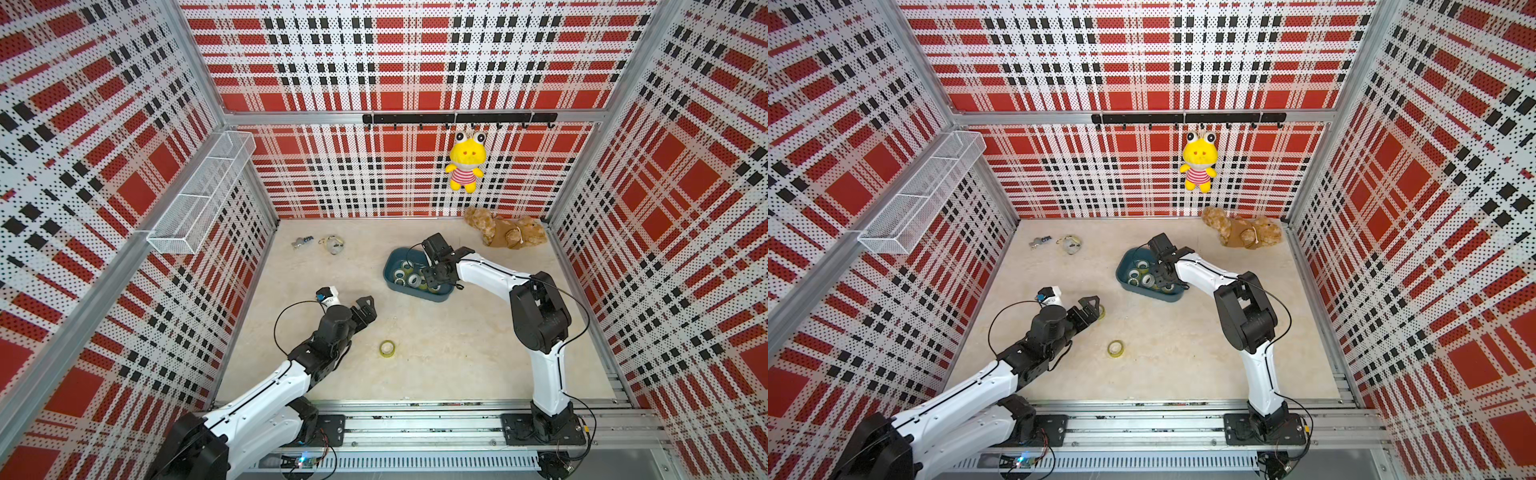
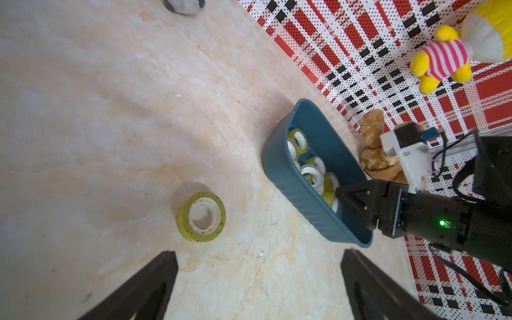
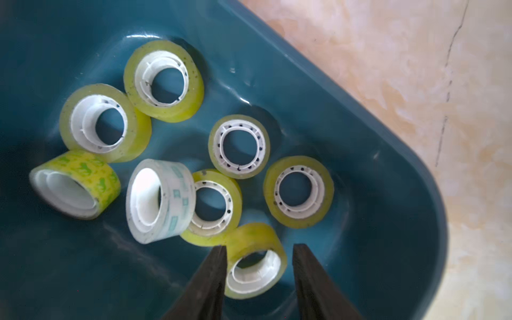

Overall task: Put the transparent tape into the storage box
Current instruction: Place the tape in the storage box, then pick up the tape at the center of the board.

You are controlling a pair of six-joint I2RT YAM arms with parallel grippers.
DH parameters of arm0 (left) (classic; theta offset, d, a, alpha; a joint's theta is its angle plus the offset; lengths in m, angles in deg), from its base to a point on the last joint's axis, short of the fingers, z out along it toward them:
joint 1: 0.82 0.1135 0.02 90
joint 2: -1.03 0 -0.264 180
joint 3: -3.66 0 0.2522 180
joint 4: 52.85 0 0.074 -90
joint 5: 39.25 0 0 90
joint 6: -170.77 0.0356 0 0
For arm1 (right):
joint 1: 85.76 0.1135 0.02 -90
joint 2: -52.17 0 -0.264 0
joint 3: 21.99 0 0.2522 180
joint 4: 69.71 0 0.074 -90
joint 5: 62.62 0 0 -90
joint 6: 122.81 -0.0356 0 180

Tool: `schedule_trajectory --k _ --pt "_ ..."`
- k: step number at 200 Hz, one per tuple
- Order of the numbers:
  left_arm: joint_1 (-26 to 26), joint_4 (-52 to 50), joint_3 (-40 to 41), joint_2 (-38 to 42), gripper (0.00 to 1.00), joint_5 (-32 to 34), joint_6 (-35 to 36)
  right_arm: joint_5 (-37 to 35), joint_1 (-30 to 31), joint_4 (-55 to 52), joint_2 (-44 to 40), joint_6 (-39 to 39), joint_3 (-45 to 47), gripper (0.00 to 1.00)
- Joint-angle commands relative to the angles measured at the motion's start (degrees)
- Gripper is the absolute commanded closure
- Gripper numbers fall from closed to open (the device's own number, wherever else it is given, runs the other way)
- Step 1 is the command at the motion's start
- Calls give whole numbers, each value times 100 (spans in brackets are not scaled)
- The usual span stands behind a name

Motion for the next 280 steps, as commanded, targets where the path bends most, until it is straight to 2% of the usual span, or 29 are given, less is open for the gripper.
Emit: schedule_trajectory --k 1,29,53,82,107,156,198,240,280 --pt "264 147 118 29 1 -33 165 -53 23 8 -892 -108 14 53" --pt "1165 303 142 21 1 -614 439 552 36 248 -1732 -114 300 51" --pt "1816 272 -32 -148 1 -996 686 1084 116 289 -2092 -102 380 51" --pt "2384 215 -132 -440 1 -1275 833 1433 386 443 -2123 -219 472 51" --pt "2835 243 -72 -492 1 -1614 815 1450 796 528 -1785 -233 412 52" --pt "2899 95 160 10 1 -1605 756 1480 1429 760 -557 -439 36 56" --pt "2907 -73 464 513 1 -1553 630 1643 1588 890 466 -602 -395 56" --pt "2905 -241 497 632 1 -1450 680 1405 1758 833 1070 -643 -917 54" --pt "2899 -183 578 627 1 -1525 648 1482 1820 960 1281 -767 -952 52"
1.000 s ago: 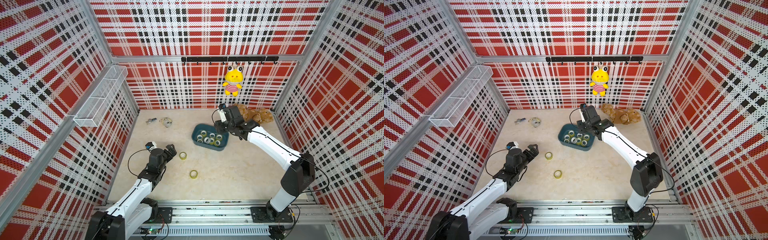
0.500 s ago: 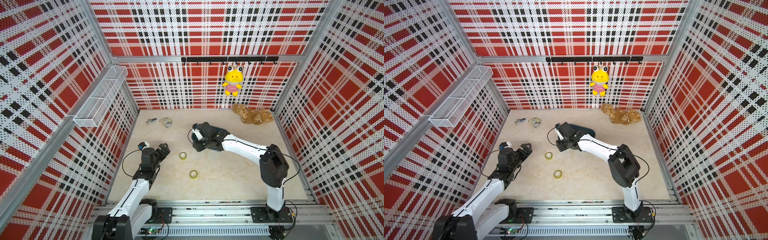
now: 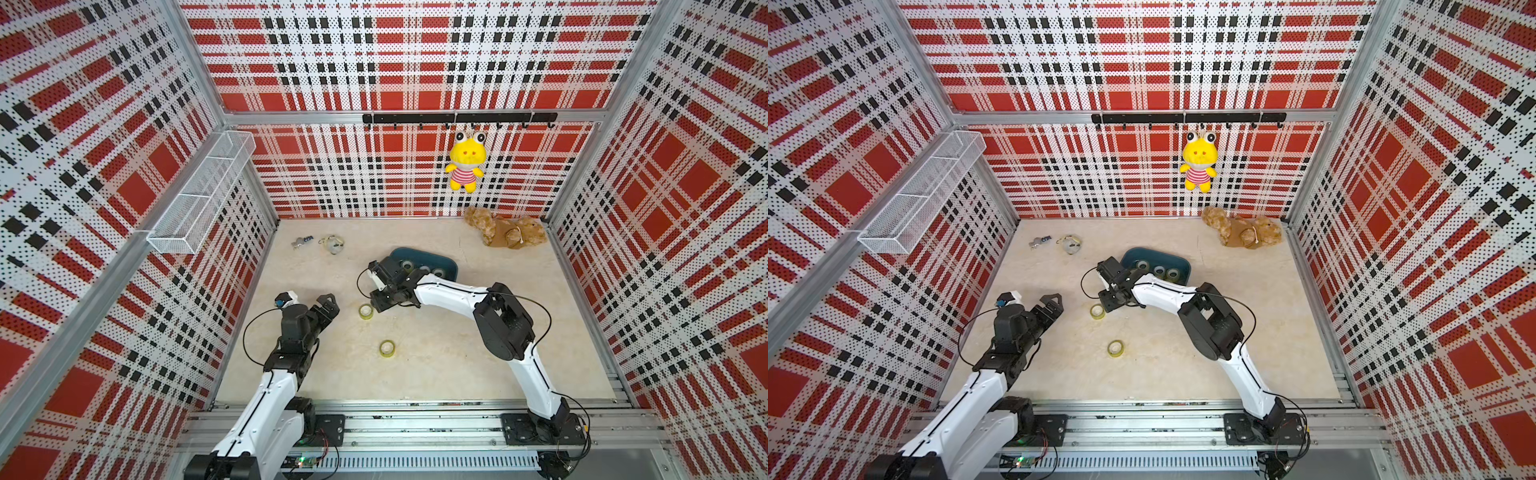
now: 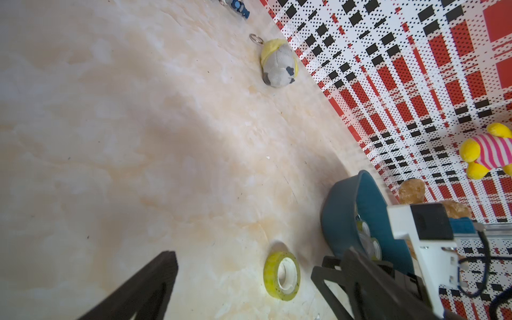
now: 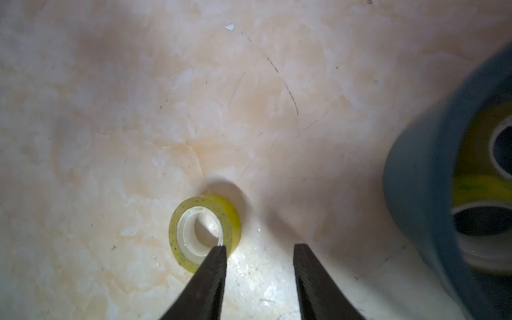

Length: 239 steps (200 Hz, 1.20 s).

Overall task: Put the transparent tape into the storage box
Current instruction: Pick up the tape at the center of the board.

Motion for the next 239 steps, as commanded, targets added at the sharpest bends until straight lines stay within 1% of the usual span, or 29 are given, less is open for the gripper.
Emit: schedule_trajectory --k 1,33,89,116,138,167,190,218,239 --pt "26 -48 109 41 1 -6 34 -16 87 116 187 -115 -88 52" --pt "20 14 152 66 1 -42 -18 35 175 69 356 -161 -322 51" --pt "3 35 129 81 1 -132 16 -606 358 -187 732 -177 -646 51" --pt "-26 16 163 177 1 -150 -27 -664 361 -145 816 -180 -557 51" --pt "-75 7 190 243 0 -139 -80 -934 361 -139 781 -280 -363 53" --pt "-192 -28 157 296 1 -90 -132 -1231 344 74 416 -333 184 53" --pt "-391 -45 90 297 1 54 -175 -1408 292 104 108 -344 539 53" --pt "-695 -54 2 223 1 307 -247 -1499 230 169 -225 -311 895 52" --pt "-870 -45 -76 93 1 446 -273 -1445 212 164 -263 -271 948 53"
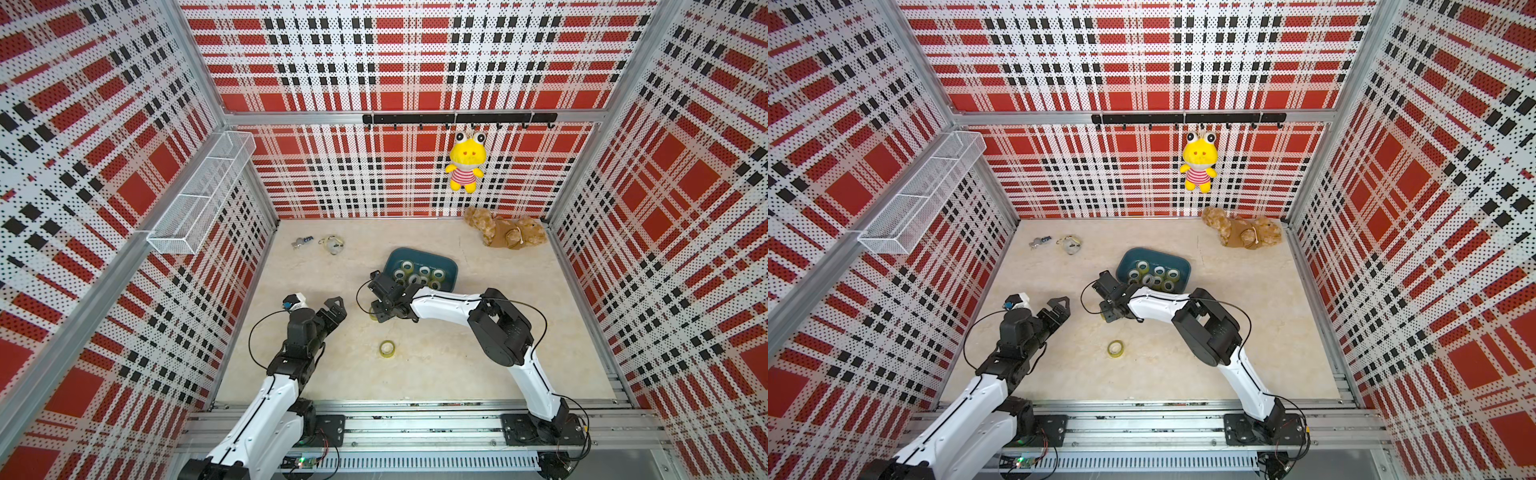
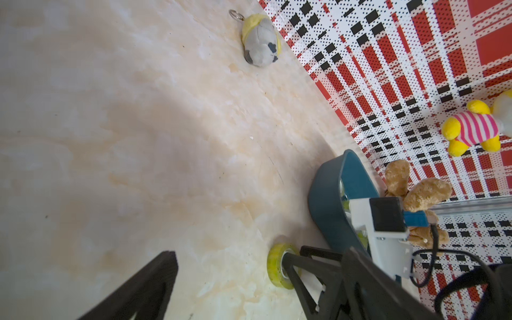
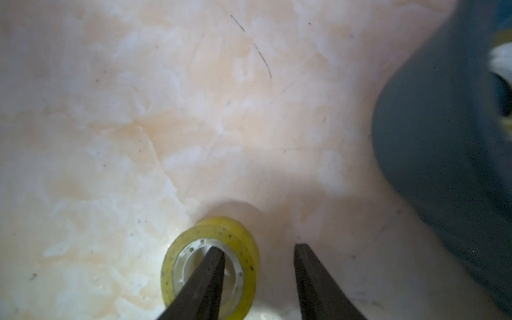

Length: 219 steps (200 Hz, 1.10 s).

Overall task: Put the transparent tape into the storage box
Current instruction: Pick up the tape at the center of the board, then place the tape in the storage box.

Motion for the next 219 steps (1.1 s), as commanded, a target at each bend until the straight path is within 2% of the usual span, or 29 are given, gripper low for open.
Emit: schedule_trajectory --k 1,47,89,112,168,192,219 --pt "-184 -43 -197 -108 1 273 -50 -161 -50 -275 -111 42 156 53" --pt "-323 -52 -257 -162 0 362 -68 -94 -49 -189 104 -15 116 61" --pt "-326 -87 -275 -86 1 399 -74 27 -48 -49 -157 17 196 86" --pt "-366 -96 -284 -96 0 414 -103 4 -51 -146 -494 95 178 94" --pt "-496 -88 -404 -209 0 569 -153 -84 -175 -399 -1673 392 -45 96" --pt "-749 -87 -472 -298 0 655 -172 -90 -416 -437 -2046 530 -176 94" --pt "-892 -57 -529 -401 0 731 -217 -160 -835 -535 -2099 644 -248 93"
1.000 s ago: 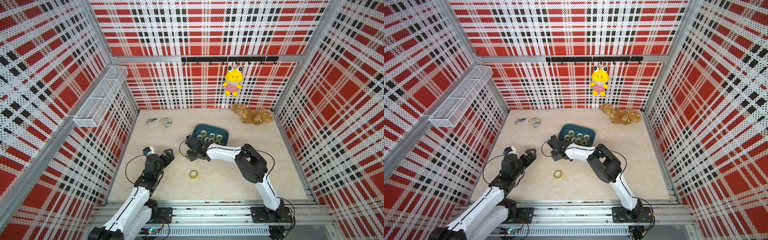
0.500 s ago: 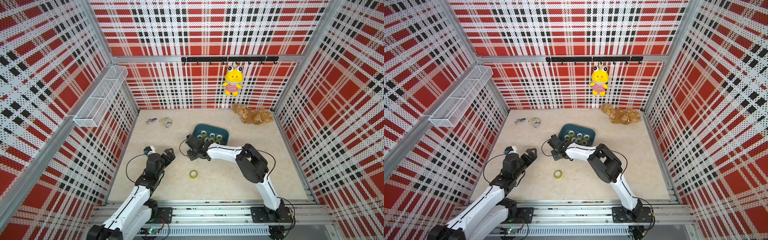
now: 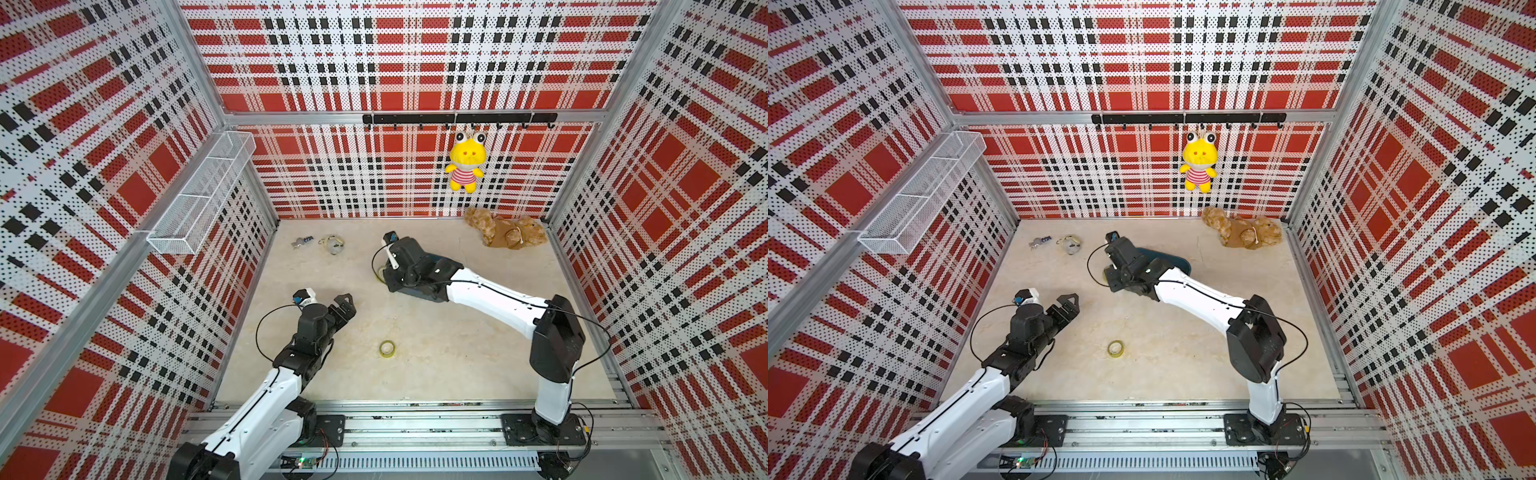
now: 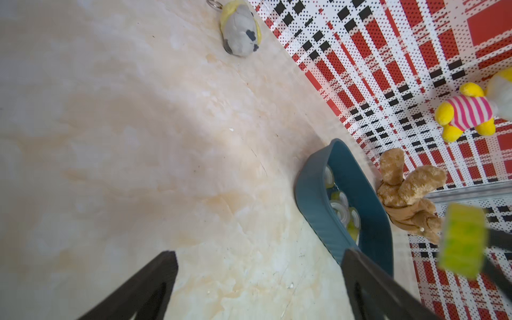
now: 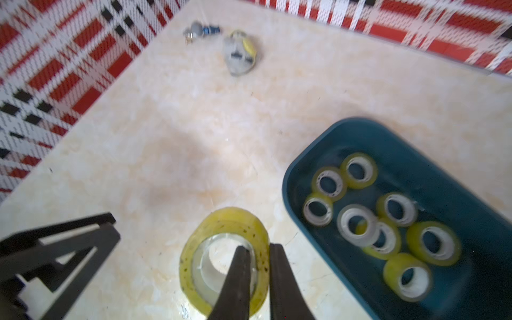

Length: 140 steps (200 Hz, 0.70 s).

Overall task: Put the transparent tape into the storage box
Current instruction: Place the tape in the storage box.

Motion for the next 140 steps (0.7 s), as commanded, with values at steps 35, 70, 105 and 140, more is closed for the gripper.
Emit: schedule_trajectory --k 35,70,105,140 --pt "-293 42 -219 -159 0 274 -75 34 -758 -248 357 206 -38 94" --pt "-361 77 -255 -288 0 300 -74 230 -824 -151 1030 267 -275 95" --pt "-409 128 -270 -373 0 300 -66 356 -841 -222 1833 257 -918 96" --pt "-418 148 -267 -442 0 300 -39 397 -881 -344 2469 233 -1579 92"
